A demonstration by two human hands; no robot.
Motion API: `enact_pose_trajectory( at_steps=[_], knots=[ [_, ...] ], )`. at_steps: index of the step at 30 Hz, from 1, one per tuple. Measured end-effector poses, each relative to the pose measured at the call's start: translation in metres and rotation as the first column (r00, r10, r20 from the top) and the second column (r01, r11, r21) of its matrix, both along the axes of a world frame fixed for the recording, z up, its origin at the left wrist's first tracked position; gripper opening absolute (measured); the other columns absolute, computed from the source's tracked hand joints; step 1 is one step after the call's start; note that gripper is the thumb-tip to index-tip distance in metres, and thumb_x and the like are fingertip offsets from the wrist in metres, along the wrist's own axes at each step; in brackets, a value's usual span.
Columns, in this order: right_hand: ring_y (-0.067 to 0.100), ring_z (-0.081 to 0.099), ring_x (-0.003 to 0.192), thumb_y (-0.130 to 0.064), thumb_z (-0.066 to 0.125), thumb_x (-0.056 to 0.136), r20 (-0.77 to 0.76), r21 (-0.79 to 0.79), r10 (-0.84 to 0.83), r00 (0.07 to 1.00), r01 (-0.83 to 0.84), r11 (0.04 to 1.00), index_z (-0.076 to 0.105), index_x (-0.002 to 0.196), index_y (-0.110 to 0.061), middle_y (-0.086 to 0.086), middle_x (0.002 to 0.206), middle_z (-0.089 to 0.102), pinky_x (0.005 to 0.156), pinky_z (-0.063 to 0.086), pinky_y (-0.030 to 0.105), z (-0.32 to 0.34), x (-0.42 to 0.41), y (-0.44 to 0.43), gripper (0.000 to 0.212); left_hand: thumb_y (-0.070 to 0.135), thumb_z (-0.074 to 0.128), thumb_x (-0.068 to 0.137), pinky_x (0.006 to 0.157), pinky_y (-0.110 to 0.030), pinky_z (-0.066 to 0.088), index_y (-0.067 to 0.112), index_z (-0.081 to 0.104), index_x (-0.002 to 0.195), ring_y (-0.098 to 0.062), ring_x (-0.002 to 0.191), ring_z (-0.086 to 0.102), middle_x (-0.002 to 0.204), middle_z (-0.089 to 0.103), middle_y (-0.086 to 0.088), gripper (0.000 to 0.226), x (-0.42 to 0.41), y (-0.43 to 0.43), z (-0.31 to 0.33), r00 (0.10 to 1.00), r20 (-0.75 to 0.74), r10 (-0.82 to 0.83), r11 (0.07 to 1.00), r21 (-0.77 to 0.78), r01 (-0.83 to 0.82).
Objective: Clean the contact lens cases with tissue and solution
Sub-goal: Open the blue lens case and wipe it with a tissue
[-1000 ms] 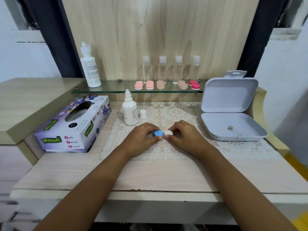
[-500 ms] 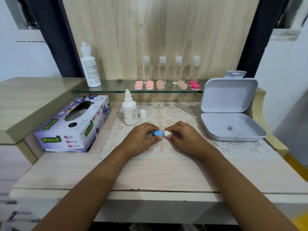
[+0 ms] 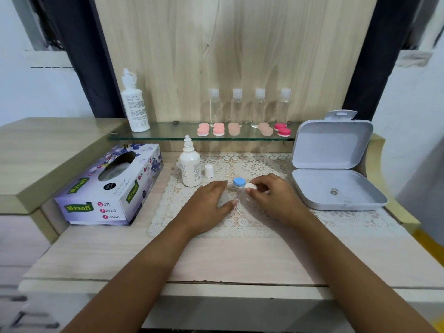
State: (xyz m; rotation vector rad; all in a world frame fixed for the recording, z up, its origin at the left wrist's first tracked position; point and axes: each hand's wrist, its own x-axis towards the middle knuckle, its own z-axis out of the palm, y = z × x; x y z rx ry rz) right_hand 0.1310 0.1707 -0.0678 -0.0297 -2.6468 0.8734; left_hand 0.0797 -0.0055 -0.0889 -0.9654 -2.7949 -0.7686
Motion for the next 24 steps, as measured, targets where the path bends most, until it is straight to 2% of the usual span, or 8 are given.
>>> enact_pose_trajectory(
  at_steps=[3,7,10,12,14,20,24],
  knots=[
    [0.016,0.057,0.085,-0.036,0.059,0.087,-0.106,-0.024,-0.099,0.989,0.097,0.995,0.066,0.102,-0.015,0.003,0.094,0.06,0.076,0.047,0.032,0.011,-0.009,0.004,0.027,0.049,0.041,0.094,0.112,-0.032,0.025,0.019,0.037,0.142,-0.019,0.137,0.03,0.151,0.031,0.002,0.057,-0.002,0.001,-0.003,1.0,-0.012,0.006,0.995,-0.095,-0.007],
    [0.015,0.051,0.078,-0.035,0.057,0.088,-0.268,-0.034,-0.186,0.945,0.184,0.982,0.065,0.094,-0.014,0.003,0.087,0.059,0.06,0.029,0.024,0.034,-0.035,0.004,0.023,0.049,0.041,0.094,0.114,-0.031,0.022,0.021,0.038,0.141,-0.018,0.139,0.026,0.153,0.028,0.002,0.055,-0.003,0.001,-0.005,1.0,-0.011,0.008,0.995,-0.102,-0.009],
    [0.017,0.046,0.085,-0.03,0.055,0.089,-0.332,-0.006,-0.246,0.911,0.258,0.966,0.063,0.103,-0.005,0.011,0.097,0.058,0.062,0.022,0.021,0.049,-0.055,-0.001,0.03,0.048,0.041,0.094,0.114,-0.031,0.021,0.02,0.039,0.141,-0.018,0.139,0.026,0.152,0.029,0.001,0.055,-0.003,0.001,-0.005,1.0,-0.018,0.001,0.996,-0.087,-0.003],
    [0.024,0.049,0.099,-0.028,0.052,0.091,-0.336,0.013,-0.273,0.901,0.294,0.956,0.06,0.112,0.0,0.015,0.107,0.057,0.074,0.032,0.025,0.053,-0.066,-0.004,0.035,0.047,0.041,0.095,0.115,-0.03,0.02,0.02,0.038,0.142,-0.018,0.139,0.026,0.152,0.028,0.001,0.054,-0.003,0.0,-0.005,1.0,-0.014,0.001,0.996,-0.086,-0.003],
    [0.028,0.047,0.108,-0.027,0.05,0.092,-0.314,0.052,-0.287,0.905,0.318,0.947,0.058,0.114,0.002,0.018,0.112,0.055,0.086,0.036,0.032,0.053,-0.074,-0.006,0.037,0.048,0.041,0.094,0.115,-0.031,0.02,0.021,0.038,0.142,-0.017,0.139,0.026,0.152,0.029,0.001,0.055,-0.003,0.001,-0.005,1.0,-0.011,0.001,0.997,-0.08,-0.001],
    [0.031,0.052,0.101,-0.03,0.046,0.093,-0.248,0.132,-0.372,0.895,0.411,0.902,0.058,0.107,0.001,0.017,0.113,0.053,0.072,0.04,0.034,0.057,-0.093,-0.009,0.035,0.046,0.042,0.095,0.115,-0.03,0.019,0.02,0.039,0.141,-0.016,0.138,0.026,0.152,0.03,0.002,0.053,-0.003,0.001,-0.004,1.0,-0.016,-0.002,0.998,-0.07,0.001],
    [0.031,0.054,0.099,-0.032,0.048,0.093,-0.215,0.142,-0.417,0.883,0.451,0.881,0.058,0.107,0.0,0.017,0.115,0.053,0.072,0.041,0.034,0.063,-0.101,-0.009,0.037,0.044,0.042,0.095,0.116,-0.031,0.017,0.019,0.04,0.141,-0.013,0.139,0.025,0.151,0.03,0.002,0.052,0.0,0.001,-0.002,1.0,-0.03,-0.007,0.997,-0.072,0.005]
  ],
)
